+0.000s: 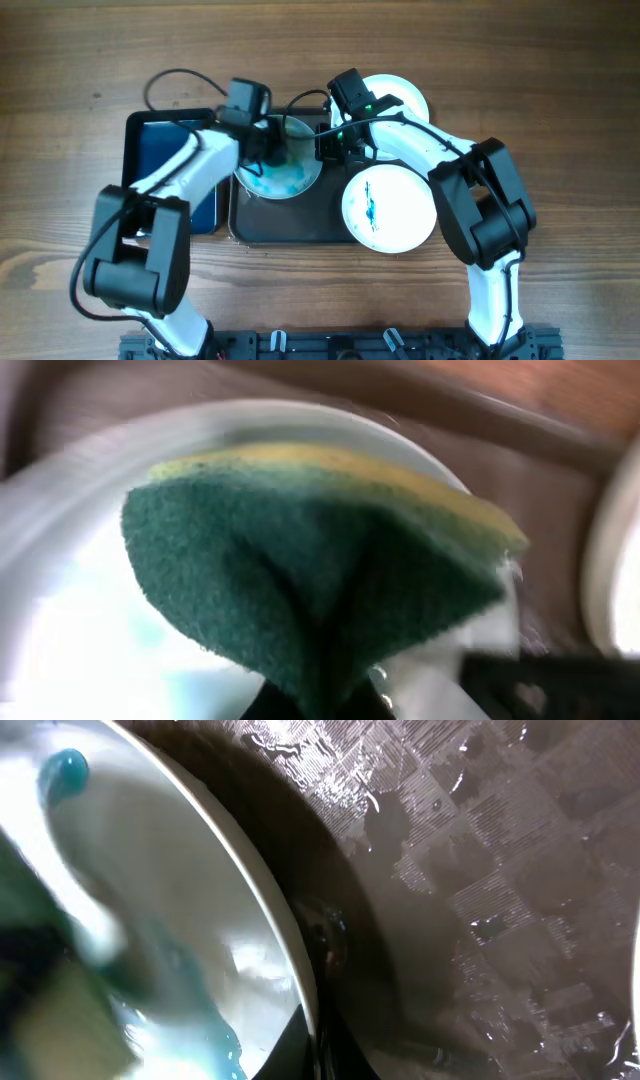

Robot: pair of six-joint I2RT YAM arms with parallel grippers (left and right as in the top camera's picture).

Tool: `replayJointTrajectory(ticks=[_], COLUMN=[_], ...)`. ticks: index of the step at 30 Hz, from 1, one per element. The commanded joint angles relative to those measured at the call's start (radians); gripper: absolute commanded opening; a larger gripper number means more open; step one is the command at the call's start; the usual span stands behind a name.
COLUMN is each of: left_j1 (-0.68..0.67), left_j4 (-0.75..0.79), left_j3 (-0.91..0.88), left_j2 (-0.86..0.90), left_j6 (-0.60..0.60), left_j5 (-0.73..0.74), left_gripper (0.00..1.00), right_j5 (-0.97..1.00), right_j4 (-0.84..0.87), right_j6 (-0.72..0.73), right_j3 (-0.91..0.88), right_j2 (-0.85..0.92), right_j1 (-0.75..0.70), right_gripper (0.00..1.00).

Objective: Clean dirty plates on tray and stack at the side
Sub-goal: 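Lift the cleaned plate with the right gripper and place it right of the tray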

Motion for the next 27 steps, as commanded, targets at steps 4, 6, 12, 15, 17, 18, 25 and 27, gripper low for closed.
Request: replayJointTrajectory(ticks=[4, 6, 12, 15, 17, 18, 25, 27], left_j1=[0.130, 0.153, 0.185, 0.185, 0.185, 0.185, 0.185, 0.185], left_j4=[-0.403, -0.510, -0.535, -0.541, -0.546, -0.552, -0.594, -0.594], left_j3=[0.393, 0.468, 0.487, 0.486, 0.486, 0.486, 0.486, 0.486], left_j2=[-0.016, -0.017, -0.018, -0.018, -0.018, -0.018, -0.018, -0.018], left_j6=[-0.031, -0.024, -0.025, -0.045, -0.058, -0.058, -0.058, -0.058], left_j5=[-0.069, -0.069, -0.008, -0.008, -0.002, 0.005, 0.006, 0.006], left_gripper=[0.04, 0.04, 0.04, 0.04, 0.04, 0.04, 0.04, 0.04], right_j5=[0.014, 0.105, 0.556, 0.930, 1.084, 1.195, 1.707, 1.786], right_j4=[-0.016, -0.063, -0.182, -0.256, -0.266, -0.264, -0.264, -0.264], right_j6=[-0.021, -0.053, -0.140, -0.159, -0.203, -0.234, -0.249, -0.249], right_j3=[0.002, 0.026, 0.048, 0.048, 0.047, 0.047, 0.047, 0.047], right_j2=[-0.005, -0.037, -0.216, -0.315, -0.347, -0.362, -0.370, -0.370], right_j1=[0.010, 0.020, 0.084, 0.162, 0.212, 0.255, 0.463, 0.502], right_gripper=[0.04, 0.04, 0.04, 0.04, 0.04, 0.04, 0.04, 0.04])
